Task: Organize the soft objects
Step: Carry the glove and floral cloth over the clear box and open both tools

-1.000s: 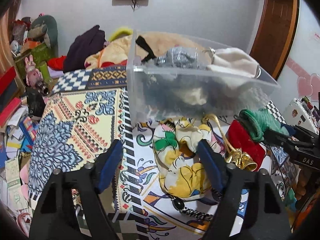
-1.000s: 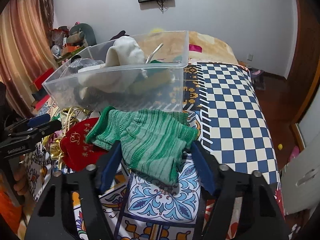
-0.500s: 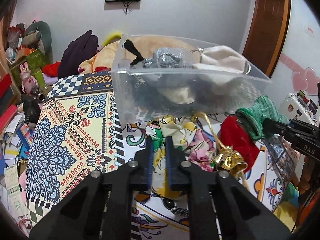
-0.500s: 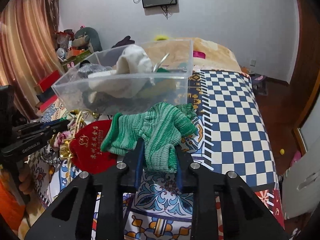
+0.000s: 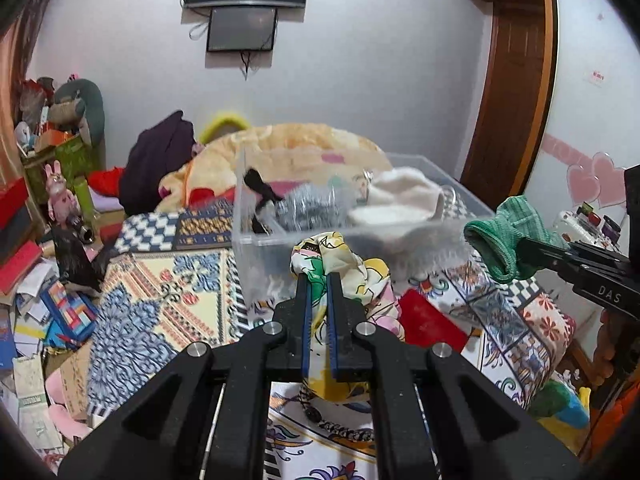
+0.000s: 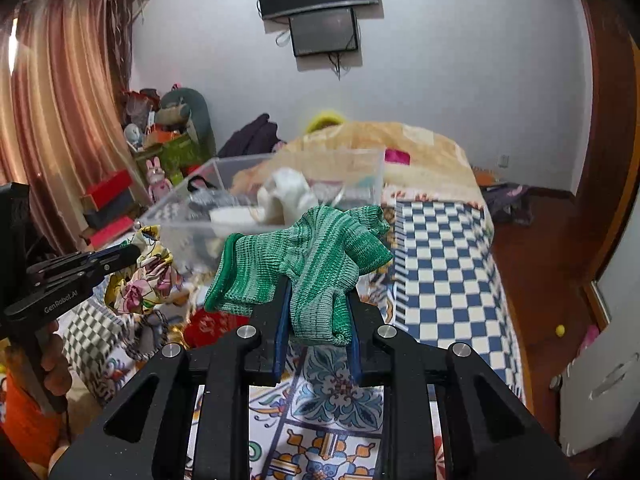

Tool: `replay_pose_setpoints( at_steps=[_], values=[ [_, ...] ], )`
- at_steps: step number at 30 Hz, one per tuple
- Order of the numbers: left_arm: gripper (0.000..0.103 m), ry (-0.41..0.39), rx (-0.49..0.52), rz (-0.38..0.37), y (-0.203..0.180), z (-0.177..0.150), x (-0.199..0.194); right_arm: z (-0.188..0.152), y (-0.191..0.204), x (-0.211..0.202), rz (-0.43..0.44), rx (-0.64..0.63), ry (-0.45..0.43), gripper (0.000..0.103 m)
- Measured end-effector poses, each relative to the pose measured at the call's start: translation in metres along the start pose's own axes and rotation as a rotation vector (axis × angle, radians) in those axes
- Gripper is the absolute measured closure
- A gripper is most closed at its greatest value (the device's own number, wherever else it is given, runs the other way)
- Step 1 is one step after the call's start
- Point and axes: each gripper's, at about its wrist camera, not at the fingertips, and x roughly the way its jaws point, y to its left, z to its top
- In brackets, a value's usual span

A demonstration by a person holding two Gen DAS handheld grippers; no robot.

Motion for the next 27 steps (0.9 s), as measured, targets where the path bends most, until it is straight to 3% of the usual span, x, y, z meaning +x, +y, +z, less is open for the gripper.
replay_pose_setpoints(
  at_steps=[17,27],
  values=[
    [0.097,-0.08,0.012,0.041,0.008,0.07,0.013,0.052,0.011,0.015,-0.015,-0.034,-0.116,0.081],
    [0.097,-0.044,-0.004,0.044,0.015,0.095,0.049,0.07,0.021,0.039,-0.009,-0.061,-0.1,0.081]
  ],
)
